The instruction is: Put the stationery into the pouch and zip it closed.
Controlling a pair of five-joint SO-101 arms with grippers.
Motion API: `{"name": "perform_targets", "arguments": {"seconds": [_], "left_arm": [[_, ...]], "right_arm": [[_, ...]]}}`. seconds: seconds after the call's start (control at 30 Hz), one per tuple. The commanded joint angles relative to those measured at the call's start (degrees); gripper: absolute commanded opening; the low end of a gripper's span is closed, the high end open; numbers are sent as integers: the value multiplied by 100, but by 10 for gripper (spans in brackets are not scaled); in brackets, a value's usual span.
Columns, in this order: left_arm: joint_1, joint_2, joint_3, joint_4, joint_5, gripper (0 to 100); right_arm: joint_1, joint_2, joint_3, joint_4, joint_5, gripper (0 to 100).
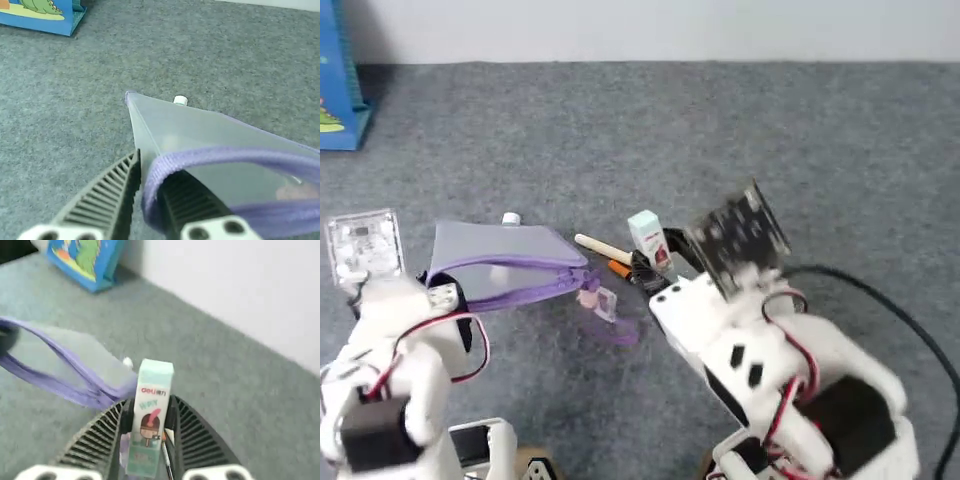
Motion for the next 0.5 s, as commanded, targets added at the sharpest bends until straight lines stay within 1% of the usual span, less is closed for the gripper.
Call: {"name": "perform_targets", "arguments": {"seconds": [0.0, 0.17, 0.47], "left_arm": [[308, 826, -505, -141, 79, 12], [475, 1943, -1314, -97, 264, 12], [475, 3138, -3495, 686, 281, 12]], "right_arm": [[-189, -549, 457, -840, 18, 8], [-418, -1051, 1204, -1886, 18, 8], [-875, -1552, 2356, -4092, 18, 8]]}}
